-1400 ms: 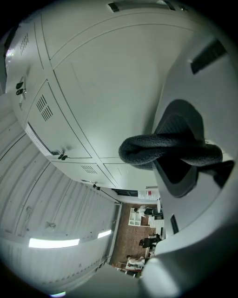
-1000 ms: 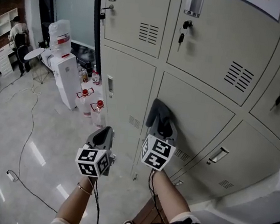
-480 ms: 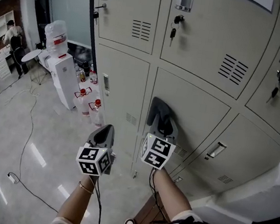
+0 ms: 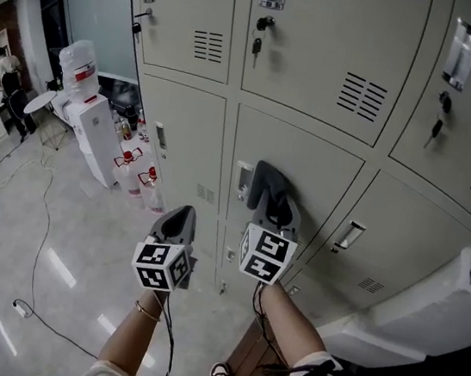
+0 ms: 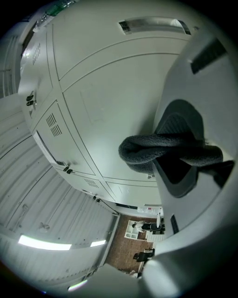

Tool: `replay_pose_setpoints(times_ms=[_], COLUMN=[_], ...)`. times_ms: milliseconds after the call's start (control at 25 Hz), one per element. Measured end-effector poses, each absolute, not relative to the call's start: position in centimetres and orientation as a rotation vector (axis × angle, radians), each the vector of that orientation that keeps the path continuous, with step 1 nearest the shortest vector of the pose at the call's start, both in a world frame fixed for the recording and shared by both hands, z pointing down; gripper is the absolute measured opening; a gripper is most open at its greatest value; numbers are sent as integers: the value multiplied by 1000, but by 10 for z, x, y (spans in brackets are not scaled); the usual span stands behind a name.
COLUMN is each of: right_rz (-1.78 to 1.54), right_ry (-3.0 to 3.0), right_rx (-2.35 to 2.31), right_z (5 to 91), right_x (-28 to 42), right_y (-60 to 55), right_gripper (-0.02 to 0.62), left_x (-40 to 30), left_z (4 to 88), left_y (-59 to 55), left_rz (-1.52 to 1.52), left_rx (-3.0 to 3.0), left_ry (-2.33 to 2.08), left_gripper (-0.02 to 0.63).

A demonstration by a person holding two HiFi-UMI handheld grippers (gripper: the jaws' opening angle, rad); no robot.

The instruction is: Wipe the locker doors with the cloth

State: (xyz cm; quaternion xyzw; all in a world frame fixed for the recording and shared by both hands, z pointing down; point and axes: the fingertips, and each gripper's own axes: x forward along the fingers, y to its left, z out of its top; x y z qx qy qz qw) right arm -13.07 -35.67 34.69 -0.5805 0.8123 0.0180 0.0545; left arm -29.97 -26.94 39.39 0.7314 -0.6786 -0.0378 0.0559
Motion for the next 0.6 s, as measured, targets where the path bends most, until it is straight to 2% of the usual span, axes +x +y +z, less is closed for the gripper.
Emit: replay_pose_setpoints(times_ms=[600], right_rz=[65], right_ry=[2385], right_rx=[-1907], right_z=[343], right_x=[-43], right_y=[-335], right_gripper=[86], left_x=[-219], left_z=[382], left_y=[-272], left_rz=[-114], left_rx=[2346], left_ry=[-1937], left_gripper=[11])
